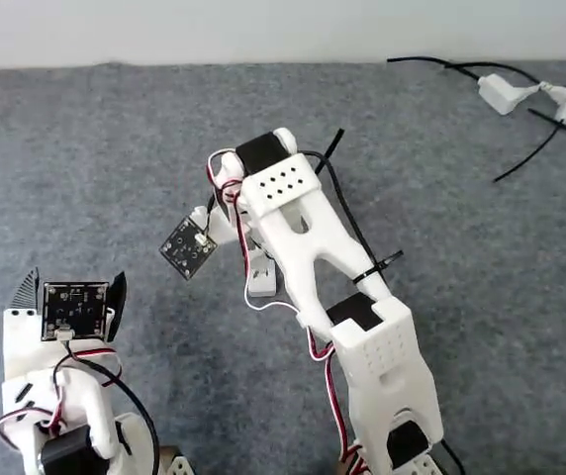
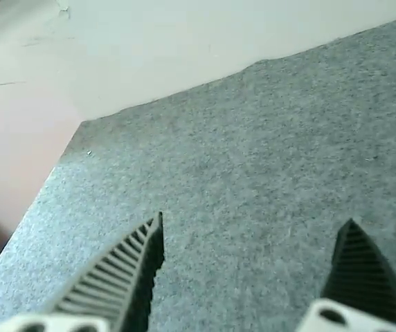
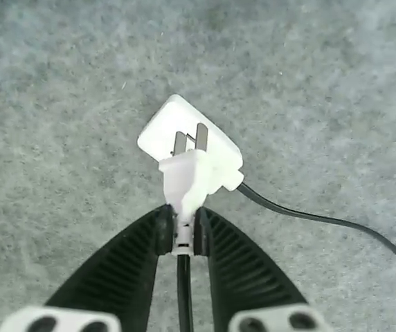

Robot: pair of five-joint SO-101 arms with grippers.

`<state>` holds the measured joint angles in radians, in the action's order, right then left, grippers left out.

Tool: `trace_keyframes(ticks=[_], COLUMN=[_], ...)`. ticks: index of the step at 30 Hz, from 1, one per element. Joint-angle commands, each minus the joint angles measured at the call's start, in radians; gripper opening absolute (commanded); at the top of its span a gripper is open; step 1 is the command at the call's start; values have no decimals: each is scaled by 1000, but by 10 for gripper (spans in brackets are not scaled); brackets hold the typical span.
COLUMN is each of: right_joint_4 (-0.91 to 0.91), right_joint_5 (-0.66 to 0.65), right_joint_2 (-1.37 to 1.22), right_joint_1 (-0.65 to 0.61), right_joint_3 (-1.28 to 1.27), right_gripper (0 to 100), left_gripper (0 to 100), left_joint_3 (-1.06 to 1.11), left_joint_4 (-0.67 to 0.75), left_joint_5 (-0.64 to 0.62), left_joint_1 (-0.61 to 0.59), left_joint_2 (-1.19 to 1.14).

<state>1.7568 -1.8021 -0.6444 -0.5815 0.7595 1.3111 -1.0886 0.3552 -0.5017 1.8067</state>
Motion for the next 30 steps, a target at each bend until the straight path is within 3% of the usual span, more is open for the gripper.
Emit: trace_keyframes(ticks=[1,12,20,24,30], right_joint_4=[44,45,45,42,44], right_joint_5=[-11,-32,-21,91,362], right_joint_2=[18,18,28,87,173], right_joint_1=[10,8,31,-31,-108], right_joint_3=[54,52,57,55,52], right_gripper=[10,10,10,10,10], left_gripper=[372,372,372,372,372], left_joint_3=[-16,-5,91,170,173], left_joint_4=[32,37,163,241,239], left_joint_5=[6,6,2,5,0], left_joint_1=[-3,-2,2,44,61], left_joint_2=[15,15,15,15,15])
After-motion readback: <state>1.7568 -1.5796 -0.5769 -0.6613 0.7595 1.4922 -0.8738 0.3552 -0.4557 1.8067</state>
